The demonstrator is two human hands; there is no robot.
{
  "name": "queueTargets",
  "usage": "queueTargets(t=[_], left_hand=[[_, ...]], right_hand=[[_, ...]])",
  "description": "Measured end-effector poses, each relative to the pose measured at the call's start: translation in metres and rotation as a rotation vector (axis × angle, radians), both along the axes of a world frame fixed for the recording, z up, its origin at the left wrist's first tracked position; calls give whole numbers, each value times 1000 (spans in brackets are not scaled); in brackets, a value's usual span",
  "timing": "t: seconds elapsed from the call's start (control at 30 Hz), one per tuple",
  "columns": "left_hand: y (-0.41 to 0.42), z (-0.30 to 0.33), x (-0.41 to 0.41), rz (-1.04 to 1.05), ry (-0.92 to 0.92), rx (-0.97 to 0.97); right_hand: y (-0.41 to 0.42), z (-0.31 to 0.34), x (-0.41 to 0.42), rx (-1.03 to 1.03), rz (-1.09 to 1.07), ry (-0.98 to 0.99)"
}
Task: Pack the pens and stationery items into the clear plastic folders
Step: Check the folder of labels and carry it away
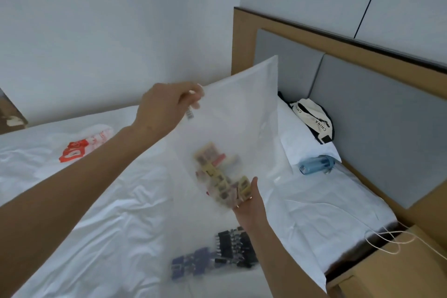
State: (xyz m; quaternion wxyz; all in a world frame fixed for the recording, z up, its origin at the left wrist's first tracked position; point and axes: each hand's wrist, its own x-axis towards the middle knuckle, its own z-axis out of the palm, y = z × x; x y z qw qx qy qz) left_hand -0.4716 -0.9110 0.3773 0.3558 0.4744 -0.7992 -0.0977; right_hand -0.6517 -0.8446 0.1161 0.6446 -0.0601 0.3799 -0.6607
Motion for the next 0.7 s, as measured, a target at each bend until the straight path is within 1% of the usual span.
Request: queueTargets(t=[0.1, 0.2, 0.27, 0.37, 0.43, 0.57, 0.7], left_hand=[[-6, -26, 13, -3, 96, 121], [-5, -68, 27, 30, 224, 266], [-5, -103, 36, 83, 322, 374], [-2, -167, 52, 184, 409, 539], [5, -211, 62, 251, 469, 656], [24, -293, 69, 372, 479, 822], [47, -353, 62, 450, 477, 928]], right_hand=[[3, -1, -11, 82, -19, 154], [8, -15, -29, 180, 11, 308], [10, -27, -40, 263, 24, 386], [11, -49, -53, 401, 23, 494], [10, -67, -61, 450, 16, 568], [7, -93, -74, 524, 54, 677], [4, -125, -84, 568, 107, 804]])
